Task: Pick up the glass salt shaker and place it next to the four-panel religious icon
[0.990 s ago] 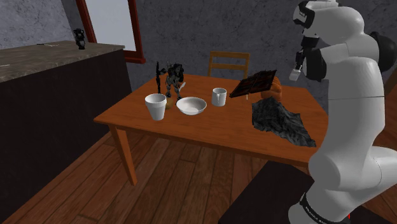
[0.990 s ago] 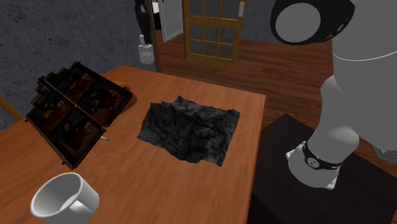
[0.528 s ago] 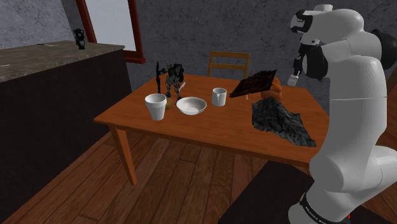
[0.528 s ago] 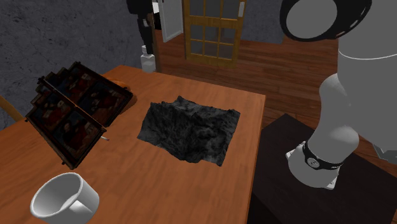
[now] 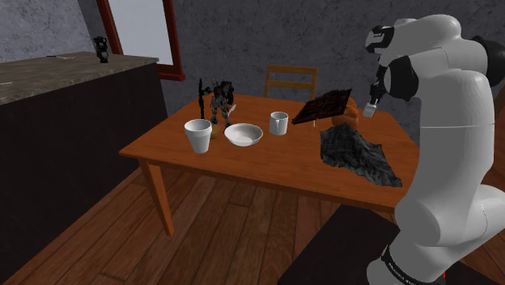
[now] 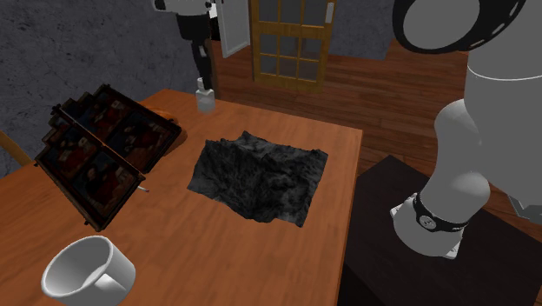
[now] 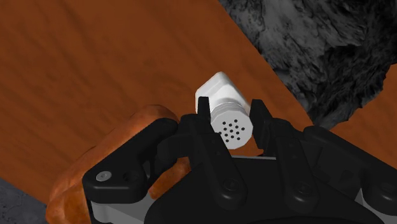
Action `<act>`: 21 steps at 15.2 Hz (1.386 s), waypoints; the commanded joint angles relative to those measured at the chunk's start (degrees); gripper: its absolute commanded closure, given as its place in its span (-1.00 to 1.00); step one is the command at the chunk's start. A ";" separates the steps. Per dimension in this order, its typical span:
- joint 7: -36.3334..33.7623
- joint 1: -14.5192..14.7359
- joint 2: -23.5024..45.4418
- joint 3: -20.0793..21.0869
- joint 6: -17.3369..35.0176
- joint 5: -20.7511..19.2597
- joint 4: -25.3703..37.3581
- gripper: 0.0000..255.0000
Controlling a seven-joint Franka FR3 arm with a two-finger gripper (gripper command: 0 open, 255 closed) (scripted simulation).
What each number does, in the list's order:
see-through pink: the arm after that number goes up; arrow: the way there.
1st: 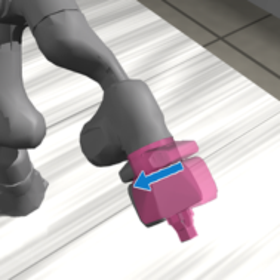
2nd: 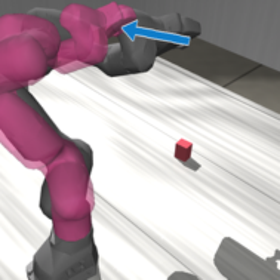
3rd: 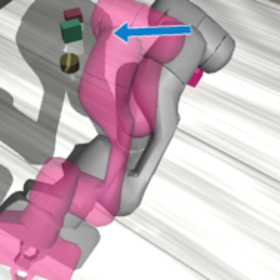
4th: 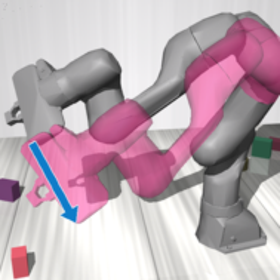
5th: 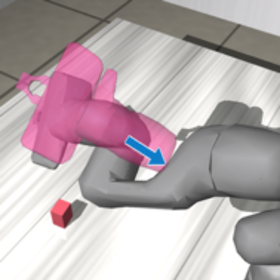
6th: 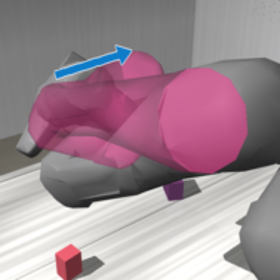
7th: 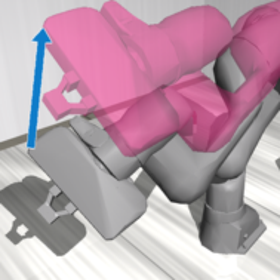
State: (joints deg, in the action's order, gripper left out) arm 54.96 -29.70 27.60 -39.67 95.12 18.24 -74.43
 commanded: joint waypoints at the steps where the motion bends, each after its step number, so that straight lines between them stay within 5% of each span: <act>1: 0.20 0.28 -0.01 0.04 1.60 0.04 -1.64 1.00; 21: 2.26 1.72 2.20 1.30 15.67 2.13 -14.29 1.00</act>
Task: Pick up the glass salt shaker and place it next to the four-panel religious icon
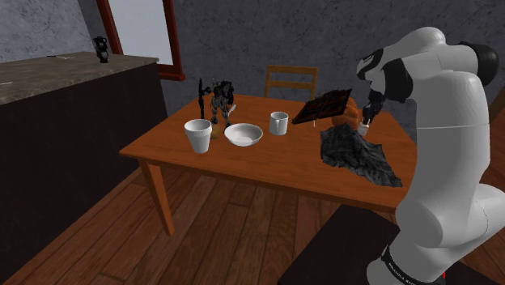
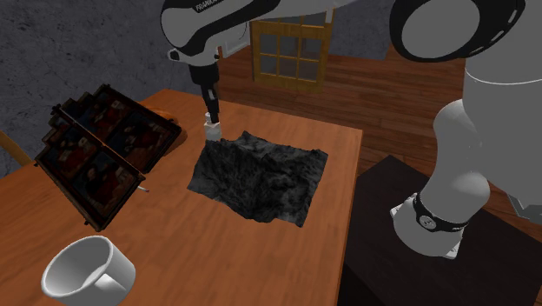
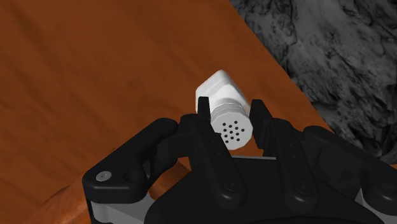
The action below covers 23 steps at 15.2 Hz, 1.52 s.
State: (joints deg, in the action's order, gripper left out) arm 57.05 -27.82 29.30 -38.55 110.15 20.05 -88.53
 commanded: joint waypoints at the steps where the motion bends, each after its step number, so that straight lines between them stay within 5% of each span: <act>1: 0.31 -0.18 0.74 0.29 1.27 0.51 -0.63 1.00; 10: 0.61 -0.23 1.29 0.55 2.59 0.94 -1.51 1.00; 11: 0.61 -0.23 1.29 0.55 2.59 0.94 -1.52 -1.00; 23: -0.52 -0.38 -0.64 -0.40 -3.57 -0.66 3.17 -1.00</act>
State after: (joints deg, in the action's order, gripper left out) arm 56.56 -28.19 28.65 -38.94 106.75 19.42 -85.51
